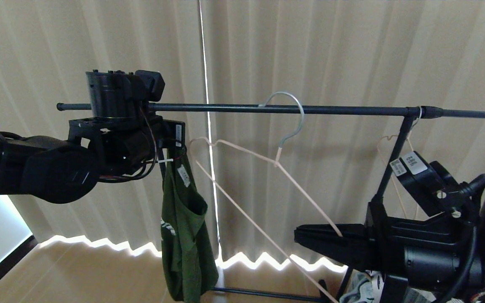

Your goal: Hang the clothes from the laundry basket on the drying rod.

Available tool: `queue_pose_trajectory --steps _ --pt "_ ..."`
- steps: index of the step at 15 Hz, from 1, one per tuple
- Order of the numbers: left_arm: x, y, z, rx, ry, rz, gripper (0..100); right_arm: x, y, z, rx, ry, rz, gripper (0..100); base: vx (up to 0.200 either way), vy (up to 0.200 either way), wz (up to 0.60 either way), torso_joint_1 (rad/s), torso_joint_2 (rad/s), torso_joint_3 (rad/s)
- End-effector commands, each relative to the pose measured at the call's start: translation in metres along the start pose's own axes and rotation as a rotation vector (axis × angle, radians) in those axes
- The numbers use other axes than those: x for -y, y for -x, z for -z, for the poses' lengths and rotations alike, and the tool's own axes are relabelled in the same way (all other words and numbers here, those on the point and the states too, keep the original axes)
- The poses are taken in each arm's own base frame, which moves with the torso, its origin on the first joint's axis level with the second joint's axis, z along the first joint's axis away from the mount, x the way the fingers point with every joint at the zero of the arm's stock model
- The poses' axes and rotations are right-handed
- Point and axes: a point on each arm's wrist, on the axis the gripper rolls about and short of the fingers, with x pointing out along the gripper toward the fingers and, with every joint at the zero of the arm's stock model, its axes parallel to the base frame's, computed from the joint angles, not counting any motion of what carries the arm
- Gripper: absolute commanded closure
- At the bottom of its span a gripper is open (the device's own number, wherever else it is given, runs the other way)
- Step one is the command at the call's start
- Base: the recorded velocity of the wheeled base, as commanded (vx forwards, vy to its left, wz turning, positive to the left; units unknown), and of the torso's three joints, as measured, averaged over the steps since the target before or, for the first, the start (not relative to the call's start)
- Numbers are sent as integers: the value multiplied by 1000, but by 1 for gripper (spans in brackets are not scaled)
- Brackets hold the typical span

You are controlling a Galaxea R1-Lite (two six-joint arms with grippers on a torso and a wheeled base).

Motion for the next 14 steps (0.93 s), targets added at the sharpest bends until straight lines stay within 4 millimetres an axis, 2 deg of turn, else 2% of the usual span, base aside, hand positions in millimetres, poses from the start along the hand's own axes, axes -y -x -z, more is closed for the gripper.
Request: queue_pose_trajectory --steps 1,4,7,9,14 --pt "0 1 -1 4 3 1 100 4 -8 5 -25 -11 2 100 0 0 0 0 0 0" --pt "0 1 -4 16 15 3 100 -5 -12 6 -32 -3 -38 100 0 0 0 0 0 0" --pt "4 3 -3 13 22 15 100 -4 -14 2 -21 1 -40 100 0 0 0 0 0 0" --pt "10 6 -3 17 23 33 100 -2 -20 -1 -15 4 -39 100 0 0 0 0 0 0" --pt "3 24 -6 23 22 33 100 5 -29 -3 24 18 -24 100 0 0 0 0 0 0"
